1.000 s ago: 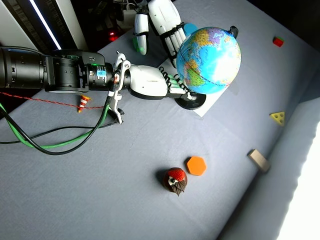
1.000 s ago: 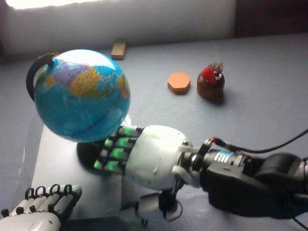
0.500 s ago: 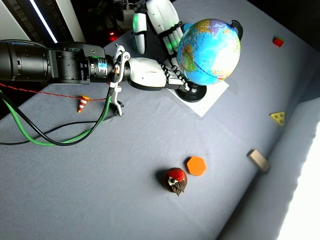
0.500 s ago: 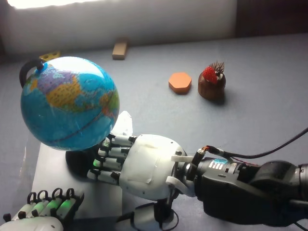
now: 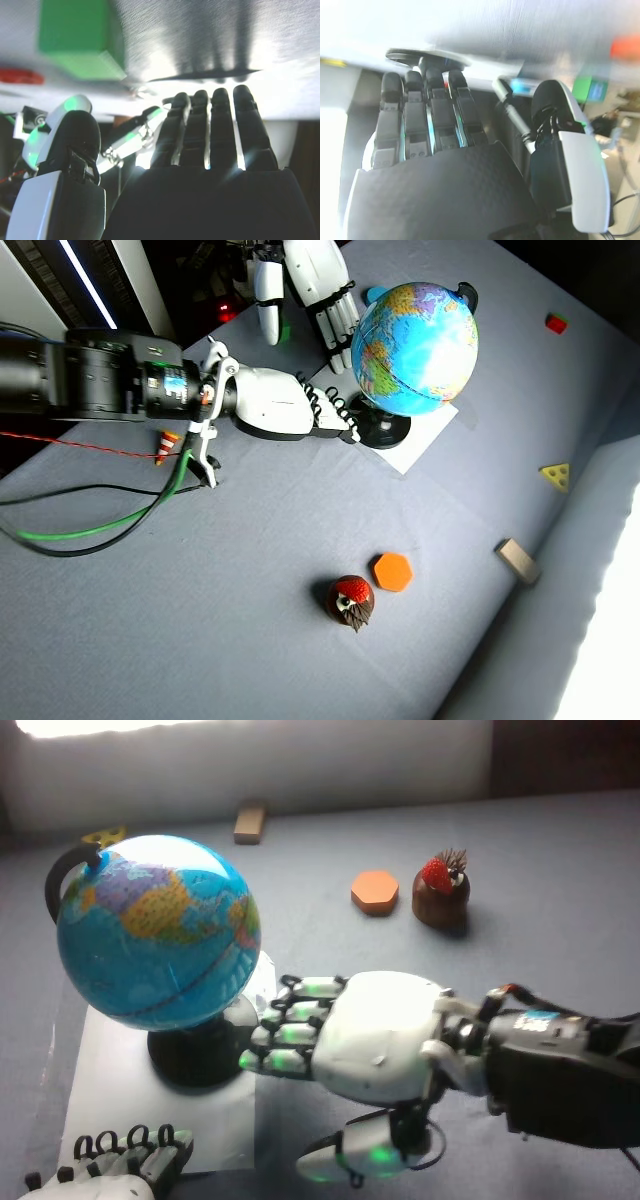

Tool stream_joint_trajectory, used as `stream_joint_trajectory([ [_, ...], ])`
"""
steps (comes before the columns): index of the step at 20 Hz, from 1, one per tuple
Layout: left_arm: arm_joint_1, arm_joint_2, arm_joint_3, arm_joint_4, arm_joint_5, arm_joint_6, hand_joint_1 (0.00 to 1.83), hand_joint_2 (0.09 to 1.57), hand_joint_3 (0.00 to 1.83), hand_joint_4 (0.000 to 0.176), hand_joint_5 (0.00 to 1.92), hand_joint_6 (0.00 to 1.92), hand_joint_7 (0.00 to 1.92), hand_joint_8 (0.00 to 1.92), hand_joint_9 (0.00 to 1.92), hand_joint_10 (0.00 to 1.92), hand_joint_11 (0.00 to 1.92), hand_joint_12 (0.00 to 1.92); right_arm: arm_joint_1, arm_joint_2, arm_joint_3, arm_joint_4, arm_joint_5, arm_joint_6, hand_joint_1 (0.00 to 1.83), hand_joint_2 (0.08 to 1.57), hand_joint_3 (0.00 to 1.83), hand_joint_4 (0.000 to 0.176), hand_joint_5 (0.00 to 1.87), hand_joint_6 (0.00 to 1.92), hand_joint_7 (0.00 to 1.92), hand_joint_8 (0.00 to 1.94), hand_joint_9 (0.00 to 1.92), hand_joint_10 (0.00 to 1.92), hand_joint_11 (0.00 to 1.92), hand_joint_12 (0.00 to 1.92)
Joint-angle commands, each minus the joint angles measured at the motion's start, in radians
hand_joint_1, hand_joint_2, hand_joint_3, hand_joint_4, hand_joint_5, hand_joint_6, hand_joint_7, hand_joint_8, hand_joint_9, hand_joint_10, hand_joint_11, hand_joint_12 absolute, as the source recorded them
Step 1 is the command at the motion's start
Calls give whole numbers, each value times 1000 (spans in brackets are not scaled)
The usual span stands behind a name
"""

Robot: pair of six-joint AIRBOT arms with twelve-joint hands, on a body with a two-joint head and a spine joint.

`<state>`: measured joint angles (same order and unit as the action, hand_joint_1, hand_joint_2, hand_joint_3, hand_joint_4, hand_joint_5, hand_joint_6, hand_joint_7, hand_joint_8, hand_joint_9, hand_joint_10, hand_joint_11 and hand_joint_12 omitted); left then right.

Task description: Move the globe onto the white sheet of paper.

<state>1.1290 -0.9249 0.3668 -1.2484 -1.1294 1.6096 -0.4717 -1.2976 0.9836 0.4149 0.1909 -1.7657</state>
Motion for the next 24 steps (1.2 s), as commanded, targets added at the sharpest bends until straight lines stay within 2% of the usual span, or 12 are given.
stream_joint_trajectory([
  [1,-22,11,-10,16,-48,16,0,1217,1,0,0,0,0,0,0,0,0,0,14,25,-16,36,55,1,0,1193,0,0,175,3,168,0,150,2,0,424],
  [2,-40,18,-22,-7,-46,32,0,1217,1,0,0,0,0,0,0,0,0,0,18,46,-31,124,48,-41,0,1192,0,0,174,3,169,1,150,1,0,425],
  [3,-84,27,-44,-55,-46,75,0,1217,1,0,0,0,0,0,0,0,0,0,28,87,-66,352,51,-218,0,1192,0,0,173,2,174,2,153,2,0,441],
  [5,-140,36,-72,-133,-36,132,0,1216,0,0,0,0,0,0,0,0,0,0,35,142,-125,585,96,-442,0,1191,0,0,172,1,170,0,149,0,0,446],
  [8,-201,36,-110,-215,-52,153,0,1216,0,0,0,0,0,0,0,0,0,0,47,223,-234,764,231,-579,0,1191,0,0,174,2,170,0,149,1,0,446],
  [10,-267,26,-117,-287,-54,220,0,1216,0,0,0,0,0,0,0,0,0,0,57,258,-325,887,415,-713,0,1191,0,0,181,5,179,3,167,8,0,449],
  [13,-386,19,-85,-404,9,377,0,1216,0,0,7,3,14,6,0,0,0,0,70,291,-439,973,637,-778,0,1192,0,0,241,20,217,8,202,16,0,523],
  [17,-493,2,-52,-485,8,483,0,1216,0,0,41,14,86,26,37,14,14,7,134,365,-555,1175,676,-913,0,1191,0,0,257,19,258,14,205,13,0,606],
  [21,-607,-3,-42,-620,-22,599,0,1227,3,0,92,17,133,11,61,11,18,17,166,409,-614,1184,666,-921,0,1190,0,0,318,31,347,26,263,28,0,914],
  [22,-641,-3,-40,-658,-31,634,0,1250,1,0,172,6,203,22,146,5,4,151,178,405,-611,1189,678,-919,0,1182,0,0,408,60,472,53,414,87,0,1268],
  [23,-680,-6,-39,-689,-53,661,0,1256,0,0,280,7,322,4,262,7,0,509,194,398,-606,1202,690,-921,0,1181,0,0,456,78,540,70,507,135,0,1436],
  [24,-707,-9,-35,-709,-60,682,0,1270,1,0,410,40,470,20,391,35,0,983,206,393,-603,1216,699,-927,0,1200,0,0,537,146,666,90,533,452,44,1574],
])
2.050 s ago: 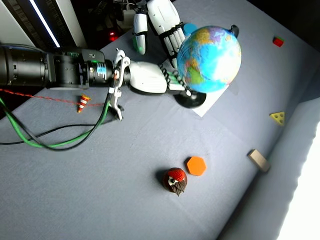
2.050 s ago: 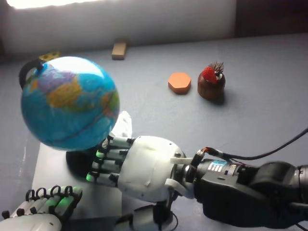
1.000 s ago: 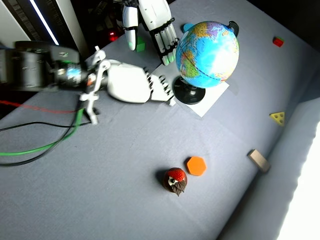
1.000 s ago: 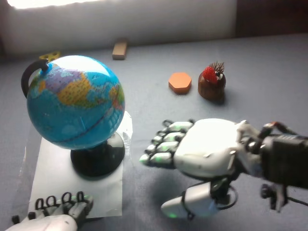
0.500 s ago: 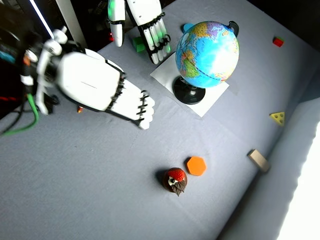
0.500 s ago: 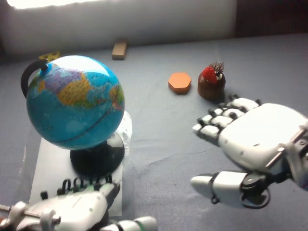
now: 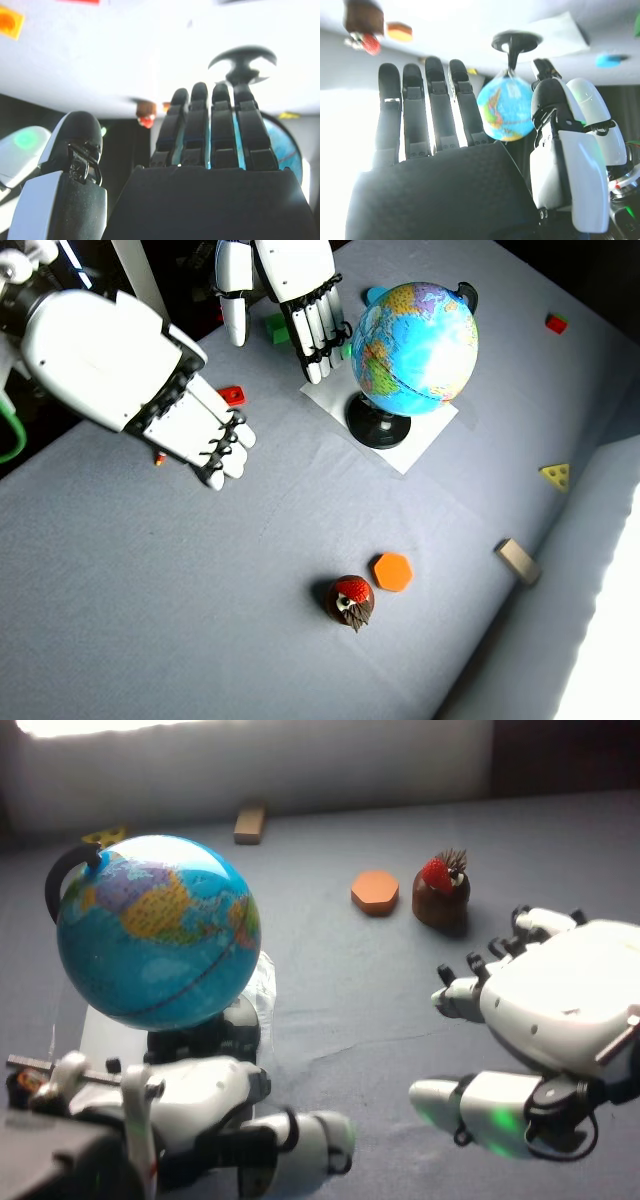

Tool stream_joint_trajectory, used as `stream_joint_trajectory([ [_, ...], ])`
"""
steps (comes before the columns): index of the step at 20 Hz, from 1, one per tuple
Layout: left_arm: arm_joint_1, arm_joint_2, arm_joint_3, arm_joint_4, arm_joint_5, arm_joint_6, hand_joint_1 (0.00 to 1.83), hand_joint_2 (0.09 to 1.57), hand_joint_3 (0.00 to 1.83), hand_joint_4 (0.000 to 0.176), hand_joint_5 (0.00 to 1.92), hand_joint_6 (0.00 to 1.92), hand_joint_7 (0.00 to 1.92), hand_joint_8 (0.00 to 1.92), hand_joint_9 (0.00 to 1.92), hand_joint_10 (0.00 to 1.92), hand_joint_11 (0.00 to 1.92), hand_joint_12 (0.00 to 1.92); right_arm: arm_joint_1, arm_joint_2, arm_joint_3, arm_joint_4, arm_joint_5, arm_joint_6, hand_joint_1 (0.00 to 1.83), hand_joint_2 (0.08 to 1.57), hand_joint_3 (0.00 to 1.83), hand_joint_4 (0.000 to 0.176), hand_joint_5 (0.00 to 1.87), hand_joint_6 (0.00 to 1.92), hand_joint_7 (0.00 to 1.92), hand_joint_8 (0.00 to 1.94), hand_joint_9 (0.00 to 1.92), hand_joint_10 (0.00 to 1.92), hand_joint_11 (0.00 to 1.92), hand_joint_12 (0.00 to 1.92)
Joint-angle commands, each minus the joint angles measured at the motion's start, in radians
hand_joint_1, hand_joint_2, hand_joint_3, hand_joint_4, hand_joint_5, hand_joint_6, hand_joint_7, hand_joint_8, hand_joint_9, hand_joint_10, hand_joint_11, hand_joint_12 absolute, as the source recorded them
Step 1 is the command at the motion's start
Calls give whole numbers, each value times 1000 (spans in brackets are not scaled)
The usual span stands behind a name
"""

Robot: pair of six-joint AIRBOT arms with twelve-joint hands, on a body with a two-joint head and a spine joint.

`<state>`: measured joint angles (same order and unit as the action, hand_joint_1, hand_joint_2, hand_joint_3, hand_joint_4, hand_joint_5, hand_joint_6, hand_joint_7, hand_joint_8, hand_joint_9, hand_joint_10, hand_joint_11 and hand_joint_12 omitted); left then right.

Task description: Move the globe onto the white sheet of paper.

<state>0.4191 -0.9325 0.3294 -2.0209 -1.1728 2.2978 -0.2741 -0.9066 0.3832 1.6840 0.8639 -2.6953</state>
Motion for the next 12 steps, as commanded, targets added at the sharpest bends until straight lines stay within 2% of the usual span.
stream_joint_trajectory([
  [1,-20,-5,6,39,-21,15,0,1299,6,0,552,103,623,64,523,87,66,1277,15,-1,-1,-38,28,-3,0,1231,3,0,641,270,797,175,547,855,143,1699],
  [2,-60,-11,13,3,-36,55,0,1299,6,0,552,103,623,64,523,87,66,1277,22,-3,0,-21,27,-8,0,1231,3,0,641,270,797,175,547,855,143,1699],
  [3,-81,-13,14,-11,-47,68,0,1338,0,0,597,354,736,166,582,343,146,1441,23,-4,1,-20,19,-8,0,1271,4,0,637,574,814,433,538,1169,232,1776],
  [4,-92,-15,15,-14,-51,68,0,1350,0,0,550,609,764,270,536,631,189,1514,21,-4,1,-20,13,-8,0,1288,3,0,593,802,746,727,526,1323,251,1852],
  [5,-108,-19,18,-20,-53,74,0,1350,0,0,550,609,764,270,536,631,189,1514,11,-5,4,-26,12,-8,0,1288,3,0,593,802,746,727,526,1323,251,1852],
  [6,-117,-19,16,-26,-57,78,155,1380,4,0,742,1068,904,944,735,1351,492,1790,-1,-10,9,-36,12,-8,197,1327,11,0,727,1252,923,1337,817,1724,644,1907],
  [7,-125,-19,13,-30,-64,80,155,1380,4,0,742,1068,904,944,735,1351,492,1790,-11,-12,12,-42,10,-9,197,1327,11,0,727,1252,923,1337,817,1724,644,1907],
  [8,-129,-22,12,-35,-69,82,491,1395,0,0,938,1587,1025,1646,1018,1807,896,1895,-15,-12,13,-47,6,-9,521,1396,31,0,936,1658,1134,1727,1141,1882,1144,1918],
  [9,-135,-24,10,-44,-74,83,618,1412,3,0,1004,1818,1111,1866,1167,1898,1089,1916,-25,-12,14,-55,-3,-9,687,1423,41,0,1009,1868,1209,1898,1269,1913,1360,1920],
  [10,-138,-24,8,-46,-77,83,686,1423,5,0,1020,1900,1139,1910,1215,1916,1143,1920,-29,-12,14,-66,-5,-6,877,994,832,0,764,1875,1212,1932,1296,1919,1361,1921],
  [11,-144,-24,7,-49,-81,83,714,1430,6,0,1033,1917,1151,1919,1241,1920,1168,1921,-30,-11,14,-68,-9,-6,936,855,1113,0,753,1912,1256,1939,1333,1921,1460,1921],
  [12,-152,-24,7,-51,-83,83,741,1437,7,0,1045,1920,1180,1921,1265,1921,1200,1921,-29,-11,14,-68,-10,-5,952,810,1197,0,765,1919,1284,1941,1349,1921,1496,1921],
])
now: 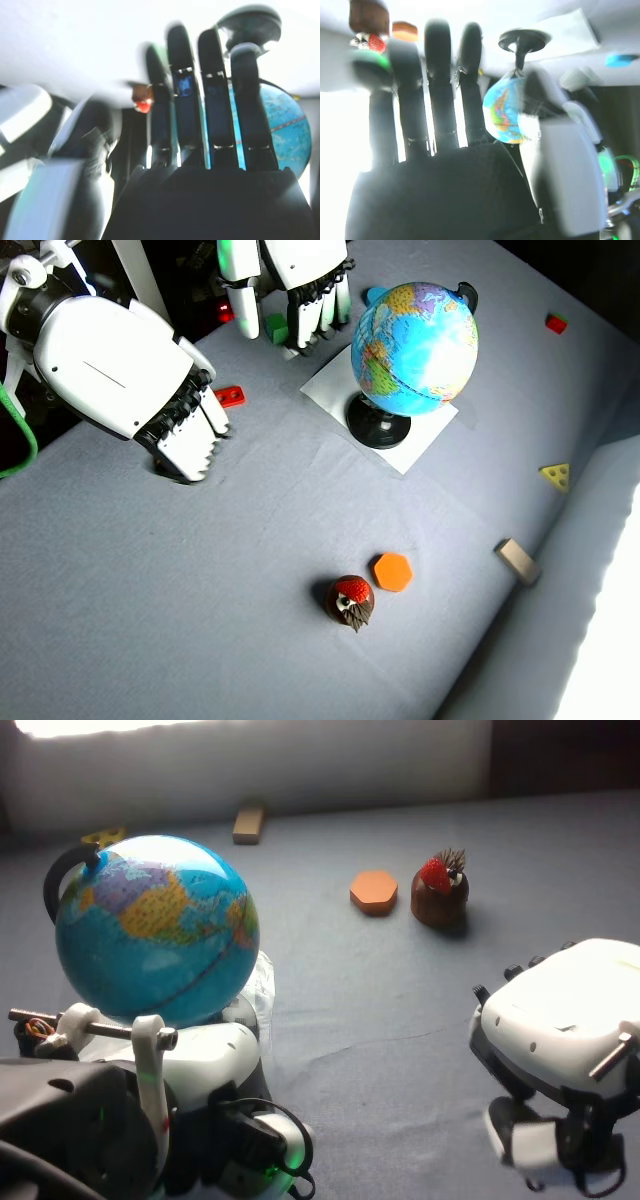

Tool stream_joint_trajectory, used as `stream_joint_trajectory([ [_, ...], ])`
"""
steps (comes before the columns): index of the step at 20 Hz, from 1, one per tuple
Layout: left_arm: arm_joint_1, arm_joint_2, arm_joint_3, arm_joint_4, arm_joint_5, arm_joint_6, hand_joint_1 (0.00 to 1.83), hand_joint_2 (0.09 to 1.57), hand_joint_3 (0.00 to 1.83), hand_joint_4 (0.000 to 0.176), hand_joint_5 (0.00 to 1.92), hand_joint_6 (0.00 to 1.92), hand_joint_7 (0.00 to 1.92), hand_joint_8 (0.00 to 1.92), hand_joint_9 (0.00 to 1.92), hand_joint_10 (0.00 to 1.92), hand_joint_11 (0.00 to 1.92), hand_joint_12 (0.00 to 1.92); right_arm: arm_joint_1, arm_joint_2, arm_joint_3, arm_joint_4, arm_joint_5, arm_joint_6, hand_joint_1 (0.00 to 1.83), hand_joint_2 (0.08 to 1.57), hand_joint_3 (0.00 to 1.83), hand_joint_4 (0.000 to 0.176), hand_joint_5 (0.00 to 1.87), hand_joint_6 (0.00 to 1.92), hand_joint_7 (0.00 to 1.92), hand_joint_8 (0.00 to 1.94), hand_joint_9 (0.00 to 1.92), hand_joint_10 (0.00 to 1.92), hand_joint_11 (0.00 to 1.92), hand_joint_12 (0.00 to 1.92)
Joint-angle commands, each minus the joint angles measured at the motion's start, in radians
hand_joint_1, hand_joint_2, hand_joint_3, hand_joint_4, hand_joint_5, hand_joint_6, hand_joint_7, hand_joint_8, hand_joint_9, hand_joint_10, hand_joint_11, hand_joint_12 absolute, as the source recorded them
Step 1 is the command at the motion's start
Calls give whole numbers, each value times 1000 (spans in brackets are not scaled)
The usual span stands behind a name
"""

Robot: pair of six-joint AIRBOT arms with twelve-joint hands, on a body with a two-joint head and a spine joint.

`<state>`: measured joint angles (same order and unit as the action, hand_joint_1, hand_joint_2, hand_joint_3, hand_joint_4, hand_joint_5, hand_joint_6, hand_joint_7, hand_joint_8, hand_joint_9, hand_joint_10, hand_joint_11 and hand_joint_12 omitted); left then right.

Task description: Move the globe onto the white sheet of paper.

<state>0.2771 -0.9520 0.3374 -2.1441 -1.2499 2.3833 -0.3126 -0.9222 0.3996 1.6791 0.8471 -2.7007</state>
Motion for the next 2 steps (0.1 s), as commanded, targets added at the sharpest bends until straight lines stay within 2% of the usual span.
stream_joint_trajectory([
  [1,-18,-5,-1,67,-11,-3,748,1439,7,0,1048,1921,1186,1921,1270,1921,1207,1921,12,4,-2,-65,3,1,955,800,1216,0,767,1921,1291,1941,1352,1921,1503,1921],
  [2,-25,-5,-1,63,-18,-3,761,1440,6,0,1053,1921,1203,1921,1285,1921,1216,1921,13,4,-2,-65,0,3,956,795,1225,0,771,1921,1295,1941,1363,1921,1513,1921],
])
